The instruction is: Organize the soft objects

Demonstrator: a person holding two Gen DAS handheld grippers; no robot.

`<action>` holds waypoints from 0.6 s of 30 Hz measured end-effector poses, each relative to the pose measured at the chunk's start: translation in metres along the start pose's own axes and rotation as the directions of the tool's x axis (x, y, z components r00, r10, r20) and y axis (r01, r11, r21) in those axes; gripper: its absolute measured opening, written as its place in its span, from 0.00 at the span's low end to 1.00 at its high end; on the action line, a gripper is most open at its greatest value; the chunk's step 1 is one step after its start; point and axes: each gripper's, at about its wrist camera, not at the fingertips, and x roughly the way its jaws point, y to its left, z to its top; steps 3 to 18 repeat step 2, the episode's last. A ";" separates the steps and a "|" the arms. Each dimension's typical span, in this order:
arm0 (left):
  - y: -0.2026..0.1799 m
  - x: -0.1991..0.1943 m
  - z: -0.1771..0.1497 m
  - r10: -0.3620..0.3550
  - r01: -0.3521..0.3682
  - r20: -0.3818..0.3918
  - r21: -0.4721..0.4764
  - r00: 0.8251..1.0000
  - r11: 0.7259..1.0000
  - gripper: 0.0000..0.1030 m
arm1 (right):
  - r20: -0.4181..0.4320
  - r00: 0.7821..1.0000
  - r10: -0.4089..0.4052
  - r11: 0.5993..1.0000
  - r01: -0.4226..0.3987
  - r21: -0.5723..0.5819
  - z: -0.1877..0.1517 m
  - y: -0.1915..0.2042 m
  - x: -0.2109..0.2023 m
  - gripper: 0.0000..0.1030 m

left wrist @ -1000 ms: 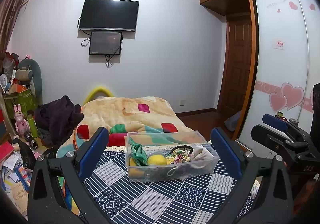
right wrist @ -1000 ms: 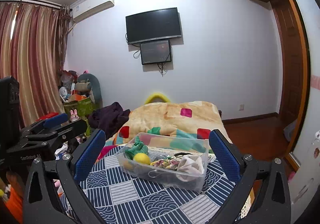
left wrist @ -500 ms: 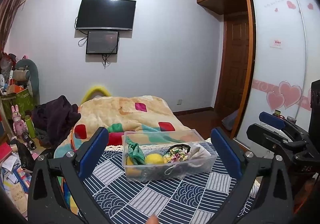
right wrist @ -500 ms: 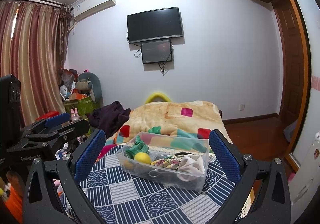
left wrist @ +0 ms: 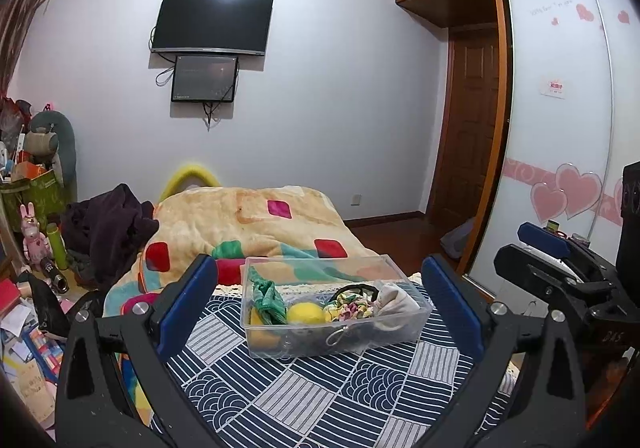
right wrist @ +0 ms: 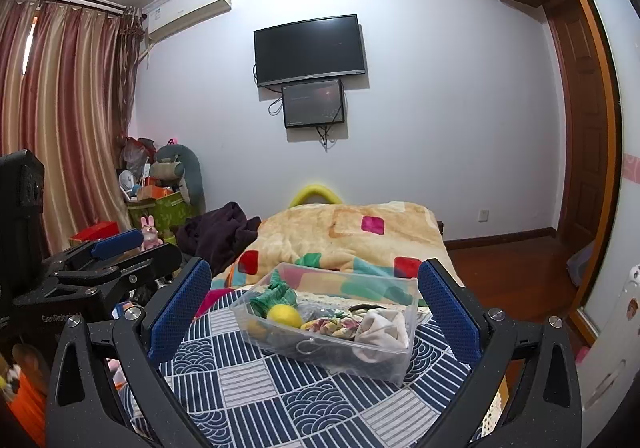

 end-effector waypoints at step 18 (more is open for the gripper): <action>0.000 0.001 -0.001 -0.006 0.006 -0.008 -0.001 1.000 1.000 1.00 | -0.002 1.000 -0.001 1.000 0.001 0.003 0.000 -0.001 0.001 1.00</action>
